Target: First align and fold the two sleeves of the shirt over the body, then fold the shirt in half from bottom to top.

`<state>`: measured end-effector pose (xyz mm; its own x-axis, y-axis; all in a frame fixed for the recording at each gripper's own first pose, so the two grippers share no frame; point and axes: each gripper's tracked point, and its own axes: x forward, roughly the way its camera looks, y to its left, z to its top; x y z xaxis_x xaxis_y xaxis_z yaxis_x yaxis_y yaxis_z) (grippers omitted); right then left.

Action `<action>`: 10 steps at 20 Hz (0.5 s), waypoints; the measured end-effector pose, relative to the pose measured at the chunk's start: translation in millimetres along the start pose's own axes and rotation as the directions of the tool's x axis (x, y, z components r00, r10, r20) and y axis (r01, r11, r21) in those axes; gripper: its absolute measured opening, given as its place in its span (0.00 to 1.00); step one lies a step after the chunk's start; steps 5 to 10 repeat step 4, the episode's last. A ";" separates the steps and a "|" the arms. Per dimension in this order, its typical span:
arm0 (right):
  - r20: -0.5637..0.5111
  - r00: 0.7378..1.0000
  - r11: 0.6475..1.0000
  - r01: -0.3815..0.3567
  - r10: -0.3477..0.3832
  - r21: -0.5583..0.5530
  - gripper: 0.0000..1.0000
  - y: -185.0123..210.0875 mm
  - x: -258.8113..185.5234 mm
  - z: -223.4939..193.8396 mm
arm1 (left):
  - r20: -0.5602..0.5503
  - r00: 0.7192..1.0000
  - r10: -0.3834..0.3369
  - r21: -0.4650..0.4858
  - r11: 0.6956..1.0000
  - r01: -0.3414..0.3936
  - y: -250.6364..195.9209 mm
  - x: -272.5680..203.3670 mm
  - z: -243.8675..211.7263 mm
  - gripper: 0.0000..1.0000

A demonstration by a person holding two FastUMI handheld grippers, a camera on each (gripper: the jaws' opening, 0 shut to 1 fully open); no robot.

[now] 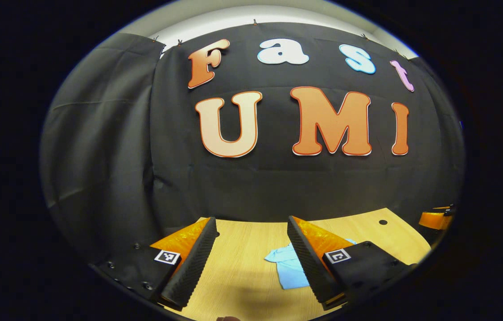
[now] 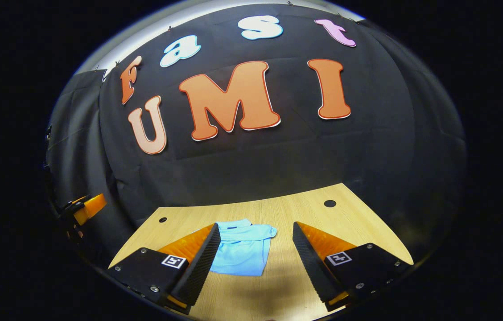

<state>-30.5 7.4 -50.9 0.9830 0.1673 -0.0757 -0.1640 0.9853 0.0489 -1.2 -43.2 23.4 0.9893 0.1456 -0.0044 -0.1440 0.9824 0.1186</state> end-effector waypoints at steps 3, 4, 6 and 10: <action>0.024 0.999 1.000 0.022 -0.022 -0.009 0.98 13.4 -12.5 -3.5 | 0.018 1.000 0.004 0.019 1.000 -0.004 24.1 -9.7 -4.4 1.00; 0.029 0.999 1.000 0.023 -0.022 -0.007 0.98 17.9 -14.5 -4.5 | 0.022 1.000 0.005 0.015 1.000 -0.006 29.0 -12.2 -3.9 1.00; 0.029 0.999 1.000 0.023 -0.022 -0.007 0.98 17.9 -14.5 -4.5 | 0.022 1.000 0.005 0.015 1.000 -0.006 29.0 -12.2 -3.9 1.00; 0.029 0.999 1.000 0.023 -0.022 -0.007 0.98 17.9 -14.5 -4.5 | 0.022 1.000 0.005 0.015 1.000 -0.006 29.0 -12.2 -3.9 1.00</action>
